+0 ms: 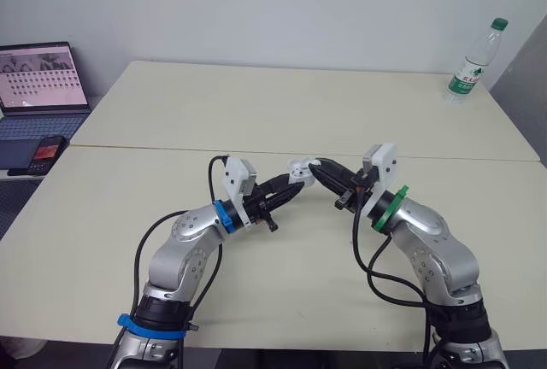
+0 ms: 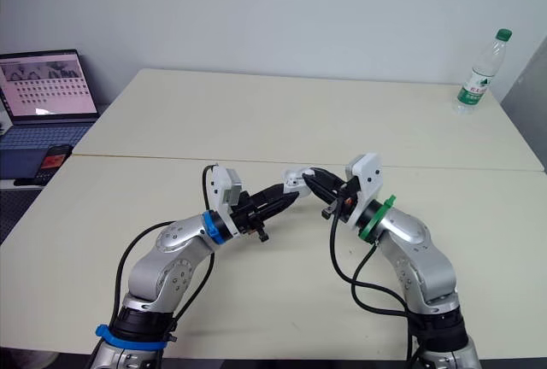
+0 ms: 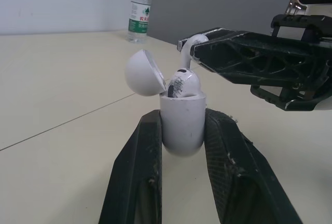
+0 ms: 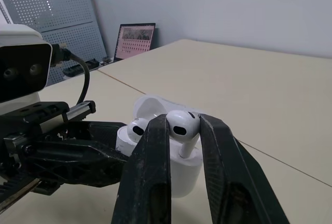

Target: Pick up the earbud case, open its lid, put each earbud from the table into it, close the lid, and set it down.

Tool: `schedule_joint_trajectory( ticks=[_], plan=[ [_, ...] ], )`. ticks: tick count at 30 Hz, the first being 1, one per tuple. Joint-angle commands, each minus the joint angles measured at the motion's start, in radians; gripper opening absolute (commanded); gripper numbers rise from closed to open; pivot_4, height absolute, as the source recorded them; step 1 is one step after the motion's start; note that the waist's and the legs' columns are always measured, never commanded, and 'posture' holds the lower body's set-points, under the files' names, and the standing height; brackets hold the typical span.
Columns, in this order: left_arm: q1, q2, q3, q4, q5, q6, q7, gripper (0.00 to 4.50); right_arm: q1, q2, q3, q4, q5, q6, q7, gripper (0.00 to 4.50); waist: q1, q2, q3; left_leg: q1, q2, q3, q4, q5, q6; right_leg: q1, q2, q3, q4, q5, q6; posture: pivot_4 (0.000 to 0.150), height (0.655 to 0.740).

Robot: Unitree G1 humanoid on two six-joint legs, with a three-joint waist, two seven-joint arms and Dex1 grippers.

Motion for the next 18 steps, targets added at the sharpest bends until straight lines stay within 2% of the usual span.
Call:
schedule_joint_trajectory(
  ticks=[1,9,13,18],
  plan=[
    [-0.022,-0.007,0.019,-0.052,-0.028,-0.024,-0.01,0.79,-0.008,-0.017,0.004,-0.012,-0.013,-0.017,-0.006,0.45,0.0,0.0,0.0,0.0,0.0,0.0,0.0,0.0,0.0,0.0,0.0,0.0,0.0,0.0,0.0,0.15,0.7362],
    [-0.026,-0.012,0.016,-0.059,-0.032,-0.025,-0.014,0.79,-0.004,-0.033,0.015,-0.011,-0.02,-0.002,-0.005,0.45,0.0,0.0,0.0,0.0,0.0,0.0,0.0,0.0,0.0,0.0,0.0,0.0,0.0,0.0,0.0,0.15,0.7362],
    [-0.029,-0.012,0.015,-0.061,-0.032,-0.022,-0.011,0.79,-0.009,-0.027,-0.005,-0.022,0.016,0.038,-0.017,1.83,0.0,0.0,0.0,0.0,0.0,0.0,0.0,0.0,0.0,0.0,0.0,0.0,0.0,0.0,0.0,0.15,0.7362],
    [-0.017,-0.007,0.017,-0.07,-0.04,-0.008,-0.002,0.79,-0.033,-0.003,-0.117,-0.084,0.228,0.181,-0.037,3.74,0.0,0.0,0.0,0.0,0.0,0.0,0.0,0.0,0.0,0.0,0.0,0.0,0.0,0.0,0.0,0.15,0.7362]
  ],
)
